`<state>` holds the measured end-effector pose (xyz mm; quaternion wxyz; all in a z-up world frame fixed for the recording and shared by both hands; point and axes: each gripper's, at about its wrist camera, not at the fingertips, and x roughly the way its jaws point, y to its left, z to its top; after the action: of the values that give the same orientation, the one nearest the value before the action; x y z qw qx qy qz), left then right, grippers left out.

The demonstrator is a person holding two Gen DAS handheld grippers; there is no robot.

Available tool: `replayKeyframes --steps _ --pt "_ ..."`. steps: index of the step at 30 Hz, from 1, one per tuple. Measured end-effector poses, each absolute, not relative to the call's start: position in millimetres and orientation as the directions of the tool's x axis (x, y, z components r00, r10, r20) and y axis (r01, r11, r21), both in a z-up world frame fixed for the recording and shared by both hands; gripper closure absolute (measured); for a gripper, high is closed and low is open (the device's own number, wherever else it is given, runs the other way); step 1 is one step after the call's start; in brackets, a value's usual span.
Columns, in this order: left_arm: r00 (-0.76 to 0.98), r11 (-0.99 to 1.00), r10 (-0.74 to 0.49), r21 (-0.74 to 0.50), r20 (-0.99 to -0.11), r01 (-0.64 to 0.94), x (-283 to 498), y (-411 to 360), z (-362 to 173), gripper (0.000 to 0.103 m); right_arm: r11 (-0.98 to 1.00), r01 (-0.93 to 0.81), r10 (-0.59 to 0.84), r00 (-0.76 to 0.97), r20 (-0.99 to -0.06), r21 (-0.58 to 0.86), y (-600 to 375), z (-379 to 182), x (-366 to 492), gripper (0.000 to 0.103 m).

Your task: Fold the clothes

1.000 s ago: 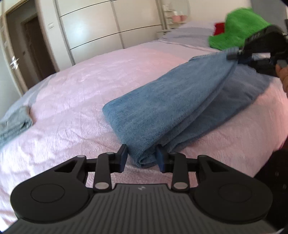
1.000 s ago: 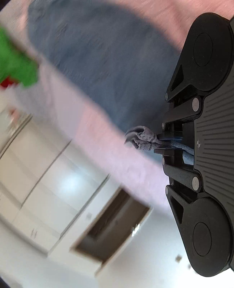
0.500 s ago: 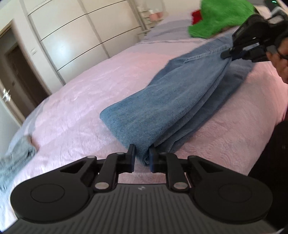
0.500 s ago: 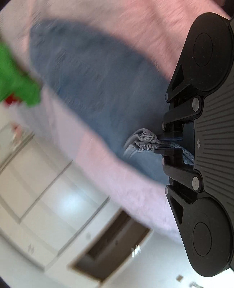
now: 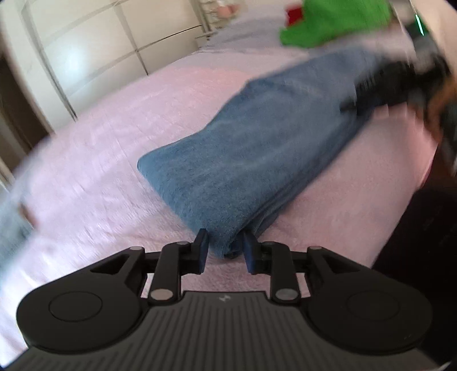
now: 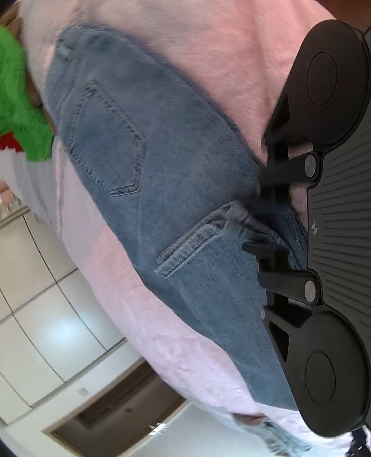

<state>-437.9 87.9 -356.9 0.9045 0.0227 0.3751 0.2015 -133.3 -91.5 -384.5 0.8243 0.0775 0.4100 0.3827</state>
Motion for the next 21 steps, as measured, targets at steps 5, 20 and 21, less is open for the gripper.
replayKeyframes --steps 5,20,21 --pt "0.708 0.902 0.370 0.048 -0.601 -0.430 -450.5 121.0 -328.6 0.080 0.733 -0.624 0.643 0.508 -0.573 0.270 -85.0 -351.3 -141.9 0.052" --pt "0.623 0.837 0.441 0.046 -0.646 -0.545 -329.9 220.0 -390.7 0.098 0.567 -0.821 0.604 0.463 -0.648 -0.058 62.8 -411.0 -118.5 0.055" --pt "0.616 0.833 0.445 0.048 -0.649 -0.551 -327.2 223.1 -396.3 0.098 0.569 -0.821 0.606 0.457 -0.651 -0.046 63.0 -413.4 -115.6 0.054"
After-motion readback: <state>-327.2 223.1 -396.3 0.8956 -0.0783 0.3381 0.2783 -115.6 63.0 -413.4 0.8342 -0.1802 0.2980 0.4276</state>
